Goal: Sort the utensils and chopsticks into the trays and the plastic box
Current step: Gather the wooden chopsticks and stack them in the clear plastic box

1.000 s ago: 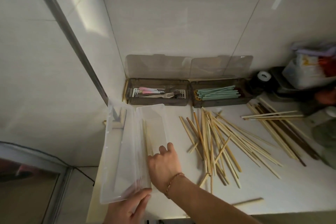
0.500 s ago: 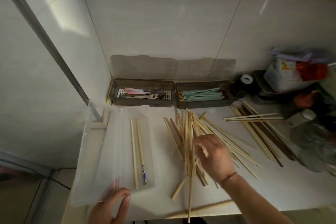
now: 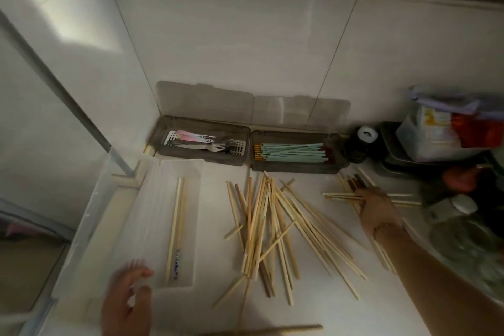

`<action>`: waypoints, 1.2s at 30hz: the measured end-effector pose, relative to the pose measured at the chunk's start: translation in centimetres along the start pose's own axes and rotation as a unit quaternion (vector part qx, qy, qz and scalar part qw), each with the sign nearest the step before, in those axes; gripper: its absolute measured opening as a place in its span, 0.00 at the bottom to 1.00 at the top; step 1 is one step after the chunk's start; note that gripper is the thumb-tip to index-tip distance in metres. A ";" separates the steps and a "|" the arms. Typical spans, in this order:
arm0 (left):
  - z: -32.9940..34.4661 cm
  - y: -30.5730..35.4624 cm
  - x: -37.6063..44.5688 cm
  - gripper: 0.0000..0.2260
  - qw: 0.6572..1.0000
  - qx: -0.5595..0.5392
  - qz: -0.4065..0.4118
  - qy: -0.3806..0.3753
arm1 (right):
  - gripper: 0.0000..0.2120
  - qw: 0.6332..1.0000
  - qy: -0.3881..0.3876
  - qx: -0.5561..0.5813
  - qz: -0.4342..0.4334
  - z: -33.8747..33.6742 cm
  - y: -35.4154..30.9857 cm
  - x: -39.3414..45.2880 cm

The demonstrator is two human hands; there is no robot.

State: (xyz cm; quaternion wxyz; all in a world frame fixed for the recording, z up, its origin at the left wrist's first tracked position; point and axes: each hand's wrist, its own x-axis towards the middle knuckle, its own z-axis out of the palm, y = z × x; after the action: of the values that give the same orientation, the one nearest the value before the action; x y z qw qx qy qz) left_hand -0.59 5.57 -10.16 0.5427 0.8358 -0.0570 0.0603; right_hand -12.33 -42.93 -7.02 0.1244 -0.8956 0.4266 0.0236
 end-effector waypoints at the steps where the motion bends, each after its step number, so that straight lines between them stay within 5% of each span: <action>1: 0.2 0.2 -0.2 0.13 1.000 -0.002 -0.001 0.011 | 0.18 1.000 0.001 -0.003 -0.012 0.0 0.2 0.8; 6: 0.2 -0.4 -0.3 0.13 0.999 -0.009 -0.006 0.036 | 0.17 0.997 -0.044 -0.047 -0.045 0.6 0.7 3.3; 14: 0.7 -0.5 -0.2 0.14 0.999 -0.005 -0.014 0.051 | 0.13 0.991 0.005 -0.080 -0.106 2.5 1.0 2.6; 19: 0.6 0.1 -0.1 0.14 0.999 -0.008 -0.018 0.028 | 0.11 0.984 0.040 -0.114 -0.130 3.0 0.1 1.1; 29: 0.3 0.6 0.2 0.11 1.000 -0.011 -0.028 -0.004 | 0.09 0.968 -0.012 -0.208 -0.140 3.0 -3.5 -0.8; 33: 0.1 0.6 0.2 0.14 0.999 -0.020 -0.040 -0.011 | 0.09 0.981 0.012 -0.151 -0.124 1.9 -4.4 -1.2; 36: 0.0 0.6 0.2 0.16 0.999 -0.021 -0.042 -0.015 | 0.07 0.985 0.063 0.002 -0.158 -0.4 -7.0 -1.8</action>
State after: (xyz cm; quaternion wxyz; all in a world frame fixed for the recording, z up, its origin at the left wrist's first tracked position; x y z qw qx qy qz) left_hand -0.53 5.32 -9.59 0.5617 0.8264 -0.0314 0.0235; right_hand -8.14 -37.38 -4.98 0.1015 -0.9512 0.2865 -0.0534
